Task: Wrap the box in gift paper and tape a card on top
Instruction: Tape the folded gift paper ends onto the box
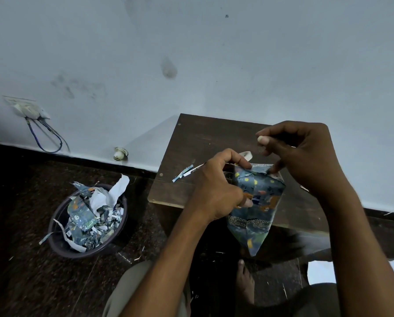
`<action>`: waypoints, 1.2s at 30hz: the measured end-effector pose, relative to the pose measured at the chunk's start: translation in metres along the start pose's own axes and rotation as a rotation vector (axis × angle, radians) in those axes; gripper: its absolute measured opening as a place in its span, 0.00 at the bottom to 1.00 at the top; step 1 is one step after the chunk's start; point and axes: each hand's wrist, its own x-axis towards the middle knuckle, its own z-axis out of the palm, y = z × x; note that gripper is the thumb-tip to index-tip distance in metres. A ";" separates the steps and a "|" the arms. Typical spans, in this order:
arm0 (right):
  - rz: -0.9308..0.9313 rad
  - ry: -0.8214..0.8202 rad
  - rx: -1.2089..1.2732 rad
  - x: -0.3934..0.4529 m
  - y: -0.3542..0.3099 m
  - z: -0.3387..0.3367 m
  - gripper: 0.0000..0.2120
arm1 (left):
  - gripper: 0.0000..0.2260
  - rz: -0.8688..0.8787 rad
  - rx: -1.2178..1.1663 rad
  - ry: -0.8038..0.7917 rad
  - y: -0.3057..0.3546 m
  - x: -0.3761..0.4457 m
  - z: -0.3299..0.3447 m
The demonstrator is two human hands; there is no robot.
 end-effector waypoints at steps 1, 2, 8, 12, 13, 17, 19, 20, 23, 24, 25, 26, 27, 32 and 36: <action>-0.003 -0.019 -0.016 0.000 -0.001 -0.001 0.02 | 0.27 0.007 -0.004 -0.006 0.000 0.000 0.000; -0.004 -0.044 -0.034 -0.001 -0.002 -0.003 0.02 | 0.27 0.010 -0.009 -0.010 0.000 0.000 0.000; -0.054 -0.162 -0.198 -0.005 -0.007 -0.011 0.04 | 0.26 0.020 -0.006 0.007 -0.002 0.000 0.001; -0.109 -0.213 -0.331 -0.007 -0.009 -0.015 0.06 | 0.26 0.029 0.006 0.024 -0.003 0.001 0.003; -0.112 -0.215 -0.335 -0.007 -0.009 -0.016 0.06 | 0.26 0.030 0.009 0.028 -0.003 0.001 0.003; -0.137 -0.228 -0.327 -0.009 -0.011 -0.016 0.08 | 0.26 0.062 0.014 0.046 -0.003 0.000 0.005; -0.158 -0.226 -0.337 -0.011 -0.011 -0.016 0.09 | 0.26 0.094 0.033 0.070 -0.003 0.000 0.005; -0.169 -0.220 -0.345 -0.012 -0.011 -0.015 0.09 | 0.26 0.103 0.045 0.080 -0.003 0.000 0.005; -0.193 -0.199 -0.373 -0.017 -0.008 -0.014 0.08 | 0.27 0.116 0.070 0.106 -0.003 0.000 0.006; -0.193 -0.196 -0.384 -0.018 -0.007 -0.013 0.08 | 0.27 0.122 0.079 0.117 -0.003 0.001 0.006; -0.192 -0.197 -0.397 -0.020 -0.007 -0.012 0.08 | 0.27 0.131 0.089 0.127 -0.003 0.001 0.006; -0.191 -0.202 -0.409 -0.021 -0.007 -0.011 0.08 | 0.27 0.136 0.101 0.132 -0.003 0.001 0.006; -0.188 -0.208 -0.418 -0.022 -0.007 -0.011 0.08 | 0.27 0.140 0.111 0.134 -0.004 0.001 0.006; -0.167 -0.229 -0.446 -0.031 -0.015 -0.011 0.09 | 0.27 0.167 0.123 0.140 -0.006 0.002 0.005; -0.227 -0.149 -0.554 -0.039 -0.021 -0.007 0.18 | 0.26 0.151 0.117 0.141 -0.006 0.003 0.005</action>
